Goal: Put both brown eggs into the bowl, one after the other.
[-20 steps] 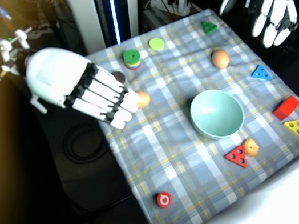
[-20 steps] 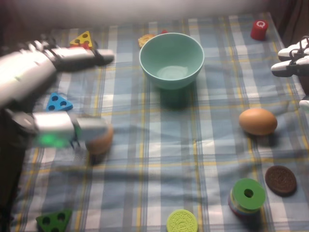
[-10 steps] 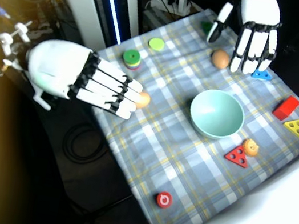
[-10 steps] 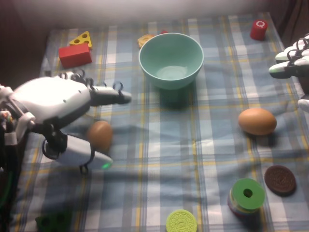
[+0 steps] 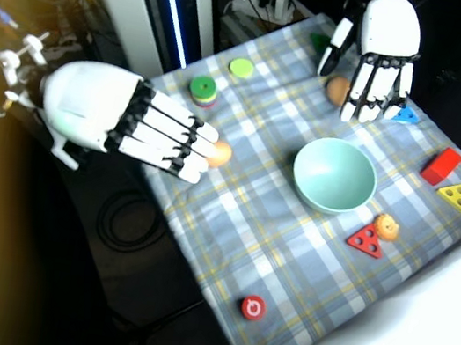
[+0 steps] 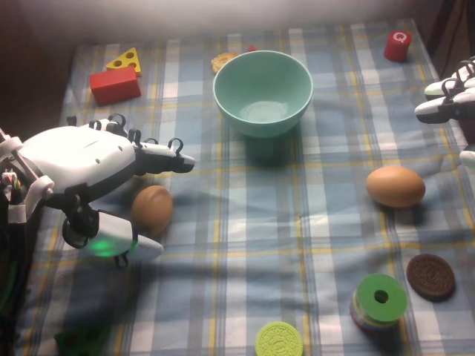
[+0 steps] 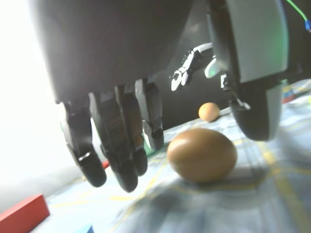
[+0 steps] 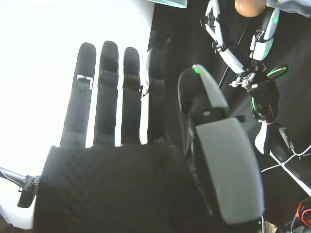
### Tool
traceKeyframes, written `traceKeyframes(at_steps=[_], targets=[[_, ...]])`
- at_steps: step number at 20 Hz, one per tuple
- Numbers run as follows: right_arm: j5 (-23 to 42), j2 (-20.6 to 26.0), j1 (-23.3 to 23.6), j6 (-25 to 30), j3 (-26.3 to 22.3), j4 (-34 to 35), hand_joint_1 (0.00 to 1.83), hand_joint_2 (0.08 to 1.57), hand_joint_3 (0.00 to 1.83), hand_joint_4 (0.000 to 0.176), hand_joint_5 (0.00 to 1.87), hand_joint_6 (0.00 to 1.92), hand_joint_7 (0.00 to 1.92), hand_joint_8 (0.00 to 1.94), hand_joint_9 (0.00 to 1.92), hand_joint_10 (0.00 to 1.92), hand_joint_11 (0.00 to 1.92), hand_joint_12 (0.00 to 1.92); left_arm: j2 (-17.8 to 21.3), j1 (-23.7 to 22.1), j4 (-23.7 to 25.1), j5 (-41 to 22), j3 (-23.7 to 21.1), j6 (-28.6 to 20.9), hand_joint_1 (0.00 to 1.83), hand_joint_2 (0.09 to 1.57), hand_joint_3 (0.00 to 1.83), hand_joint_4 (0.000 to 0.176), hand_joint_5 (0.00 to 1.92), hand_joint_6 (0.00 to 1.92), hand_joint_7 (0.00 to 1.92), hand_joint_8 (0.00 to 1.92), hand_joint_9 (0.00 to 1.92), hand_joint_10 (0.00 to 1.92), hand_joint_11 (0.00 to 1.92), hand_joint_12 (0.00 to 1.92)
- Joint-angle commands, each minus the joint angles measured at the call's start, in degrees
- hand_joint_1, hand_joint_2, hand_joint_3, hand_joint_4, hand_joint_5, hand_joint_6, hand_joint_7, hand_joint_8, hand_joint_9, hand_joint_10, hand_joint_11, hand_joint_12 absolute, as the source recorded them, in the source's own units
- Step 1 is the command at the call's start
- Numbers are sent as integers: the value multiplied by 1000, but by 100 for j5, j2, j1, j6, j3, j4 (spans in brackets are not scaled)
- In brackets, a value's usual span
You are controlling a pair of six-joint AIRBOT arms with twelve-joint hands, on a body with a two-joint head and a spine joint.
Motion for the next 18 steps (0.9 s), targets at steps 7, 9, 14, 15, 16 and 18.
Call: traceKeyframes(at_steps=[7, 9, 14, 15, 16, 18], targets=[[637, 4, 54, 18, 44, 130, 852, 1342, 0, 0, 702, 2, 699, 5, 678, 11, 429, 550, 9, -76, -129, -464, 77, 228, 940, 1008, 5, 151, 615, 6, 726, 10, 667, 9, 76, 846], [635, 3, 54, 21, 45, 130, 912, 1327, 0, 0, 708, 2, 710, 5, 696, 11, 452, 551, 5, -76, -135, -464, 81, 228, 931, 1026, 9, 141, 639, 13, 737, 12, 675, 12, 70, 843], [635, 3, 51, 46, 44, 130, 1050, 1290, 0, 0, 727, 4, 752, 1, 735, 1, 443, 626, -29, -71, -288, -467, 126, 228, 911, 1027, 1, 88, 751, 17, 772, 9, 717, 17, 109, 844], [636, 3, 45, 49, 44, 130, 1068, 1285, 0, 0, 730, 3, 760, 3, 741, 3, 442, 636, -32, -61, -313, -469, 127, 228, 885, 1036, 5, 79, 766, 18, 766, 6, 720, 17, 122, 851], [636, 3, 41, 56, 43, 130, 1073, 1279, 0, 0, 740, 0, 766, 0, 741, 1, 430, 671, -34, -59, -321, -470, 126, 228, 898, 1029, 1, 67, 792, 21, 776, 9, 734, 21, 130, 852], [637, 4, 34, 65, 43, 133, 1092, 1276, 0, 0, 740, 0, 759, 0, 734, 0, 413, 683, -54, -61, -363, -499, 130, 228, 874, 1016, 0, 59, 845, 12, 801, 13, 756, 25, 126, 860]])
